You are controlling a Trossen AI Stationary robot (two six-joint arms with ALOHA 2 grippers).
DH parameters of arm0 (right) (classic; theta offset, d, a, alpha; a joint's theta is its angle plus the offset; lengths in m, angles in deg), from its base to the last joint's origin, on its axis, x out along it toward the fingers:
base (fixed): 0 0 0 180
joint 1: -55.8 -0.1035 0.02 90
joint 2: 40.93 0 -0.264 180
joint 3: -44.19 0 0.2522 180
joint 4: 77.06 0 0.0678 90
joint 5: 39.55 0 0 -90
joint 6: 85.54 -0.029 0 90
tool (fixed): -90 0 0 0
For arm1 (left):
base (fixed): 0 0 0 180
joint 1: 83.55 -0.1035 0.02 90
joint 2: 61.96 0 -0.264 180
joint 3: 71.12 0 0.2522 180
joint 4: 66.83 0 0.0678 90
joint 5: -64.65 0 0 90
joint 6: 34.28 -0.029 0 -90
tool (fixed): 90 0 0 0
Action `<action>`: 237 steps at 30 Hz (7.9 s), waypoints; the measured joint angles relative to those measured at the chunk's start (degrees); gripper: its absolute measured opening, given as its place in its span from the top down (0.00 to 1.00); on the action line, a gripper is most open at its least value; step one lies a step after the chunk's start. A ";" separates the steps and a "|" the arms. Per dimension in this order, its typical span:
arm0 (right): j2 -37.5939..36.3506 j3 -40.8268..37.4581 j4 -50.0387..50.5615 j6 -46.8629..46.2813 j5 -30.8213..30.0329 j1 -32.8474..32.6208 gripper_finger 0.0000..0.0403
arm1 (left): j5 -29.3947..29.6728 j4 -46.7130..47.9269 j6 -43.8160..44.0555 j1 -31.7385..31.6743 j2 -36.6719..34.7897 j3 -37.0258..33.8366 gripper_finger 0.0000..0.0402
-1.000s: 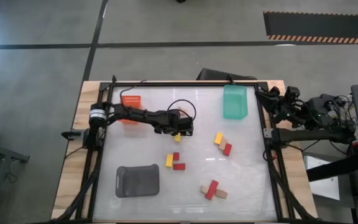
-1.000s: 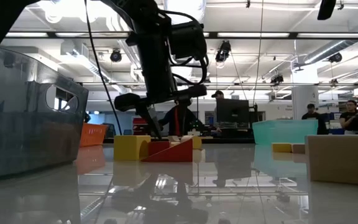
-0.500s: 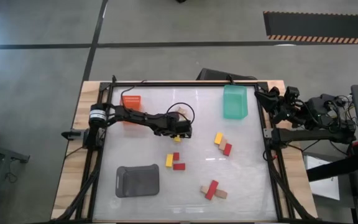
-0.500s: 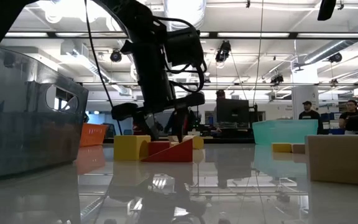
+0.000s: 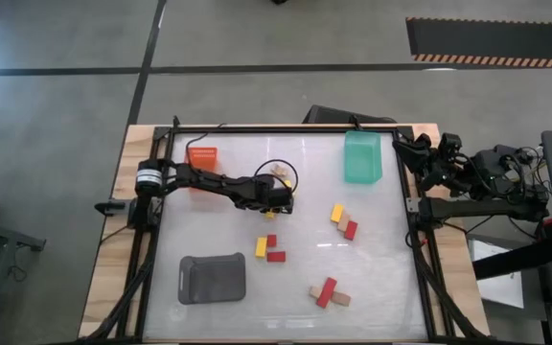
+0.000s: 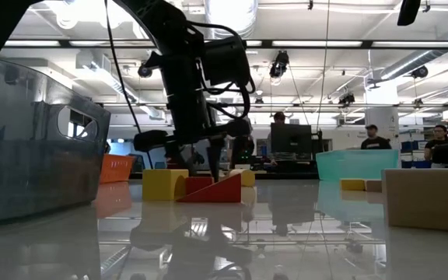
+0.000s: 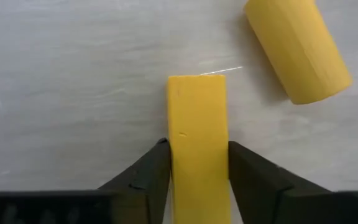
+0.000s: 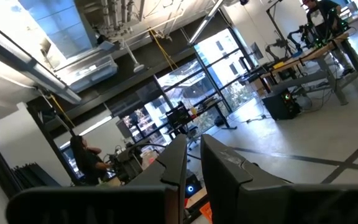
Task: Sort & place blocks by color
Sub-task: Put the yellow block into the black bin, then put the red block into the green bin
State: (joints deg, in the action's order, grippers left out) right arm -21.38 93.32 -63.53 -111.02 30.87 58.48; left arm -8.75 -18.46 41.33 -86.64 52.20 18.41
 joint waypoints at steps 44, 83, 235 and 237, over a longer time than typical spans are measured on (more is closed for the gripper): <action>1.26 0.00 2.99 -2.43 0.02 -0.01 0.90 | -15.67 16.34 -27.96 17.05 -34.58 0.65 0.72; 2.55 0.00 2.97 -12.15 0.04 -0.02 0.91 | -7.05 24.30 -32.71 40.04 -24.07 -7.64 0.72; 54.45 20.31 59.19 -57.74 26.63 -7.75 0.90 | 19.56 0.34 -39.94 20.35 -60.79 -17.06 0.47; 54.45 19.57 57.26 -59.97 26.72 -8.69 0.87 | 19.56 0.34 -39.91 20.35 -60.79 -17.06 0.47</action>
State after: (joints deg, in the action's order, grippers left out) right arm 33.07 112.89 -6.27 -170.99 57.60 49.78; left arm 10.81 -18.13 1.42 -66.29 -8.59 1.36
